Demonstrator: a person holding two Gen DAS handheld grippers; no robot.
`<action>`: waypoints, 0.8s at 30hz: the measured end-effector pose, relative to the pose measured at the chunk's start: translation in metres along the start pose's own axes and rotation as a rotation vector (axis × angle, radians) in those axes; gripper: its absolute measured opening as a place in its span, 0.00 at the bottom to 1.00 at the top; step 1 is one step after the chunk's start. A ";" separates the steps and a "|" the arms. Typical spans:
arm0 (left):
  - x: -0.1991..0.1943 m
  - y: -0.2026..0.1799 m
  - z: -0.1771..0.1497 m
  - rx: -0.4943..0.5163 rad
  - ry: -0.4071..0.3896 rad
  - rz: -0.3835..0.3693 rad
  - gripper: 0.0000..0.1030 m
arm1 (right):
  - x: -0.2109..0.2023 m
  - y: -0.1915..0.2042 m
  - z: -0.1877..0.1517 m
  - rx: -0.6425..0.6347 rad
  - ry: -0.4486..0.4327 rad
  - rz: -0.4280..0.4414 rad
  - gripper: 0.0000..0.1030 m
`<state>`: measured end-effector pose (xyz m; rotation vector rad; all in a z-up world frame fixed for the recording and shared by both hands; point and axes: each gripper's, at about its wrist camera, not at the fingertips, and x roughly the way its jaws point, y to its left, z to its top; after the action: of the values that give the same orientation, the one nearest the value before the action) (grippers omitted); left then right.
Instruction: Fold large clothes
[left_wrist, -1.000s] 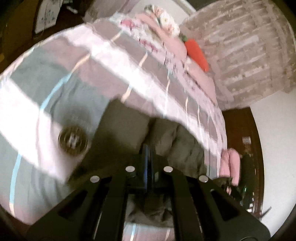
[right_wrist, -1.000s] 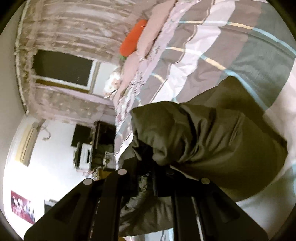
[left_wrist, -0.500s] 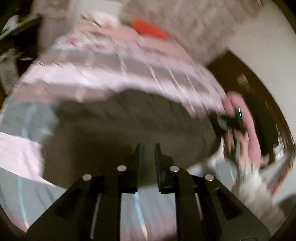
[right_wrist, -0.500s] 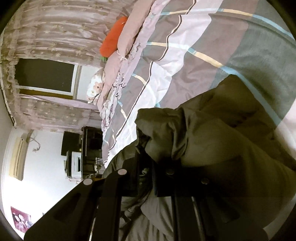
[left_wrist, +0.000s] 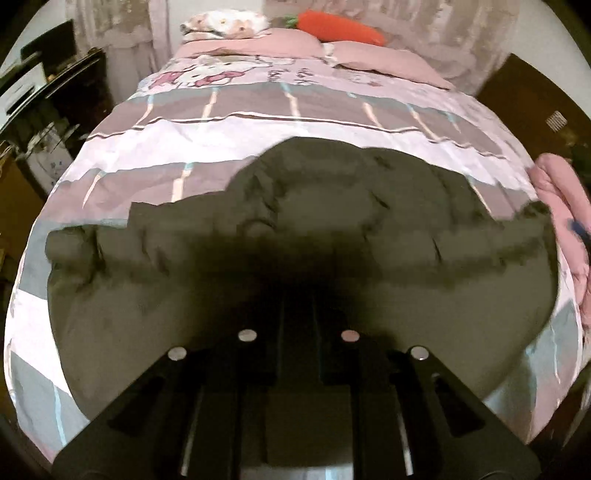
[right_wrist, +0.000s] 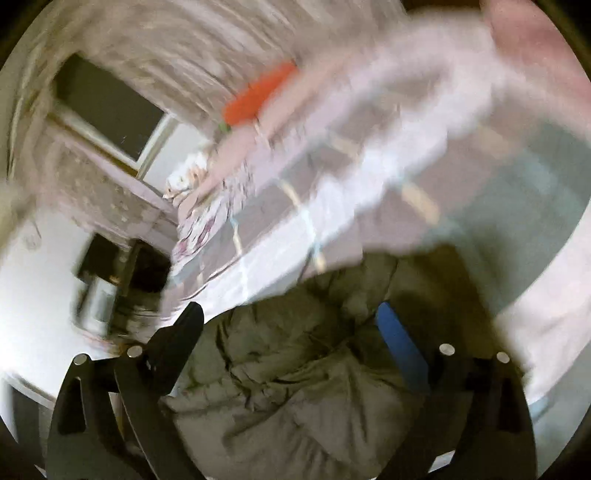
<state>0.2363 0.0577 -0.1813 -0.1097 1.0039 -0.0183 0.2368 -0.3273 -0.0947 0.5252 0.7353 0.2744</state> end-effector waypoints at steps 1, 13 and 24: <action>0.002 0.002 0.002 -0.018 0.005 -0.008 0.13 | -0.006 0.025 -0.009 -0.129 0.030 0.031 0.90; 0.027 -0.002 0.006 -0.012 0.033 0.042 0.12 | 0.117 0.065 -0.107 -0.355 0.317 -0.257 0.41; -0.027 -0.005 -0.039 -0.068 -0.063 0.003 0.45 | 0.139 0.054 -0.112 -0.375 0.325 -0.315 0.42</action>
<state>0.1888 0.0509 -0.1788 -0.1703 0.9417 0.0223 0.2546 -0.1841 -0.2133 0.0028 1.0409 0.1976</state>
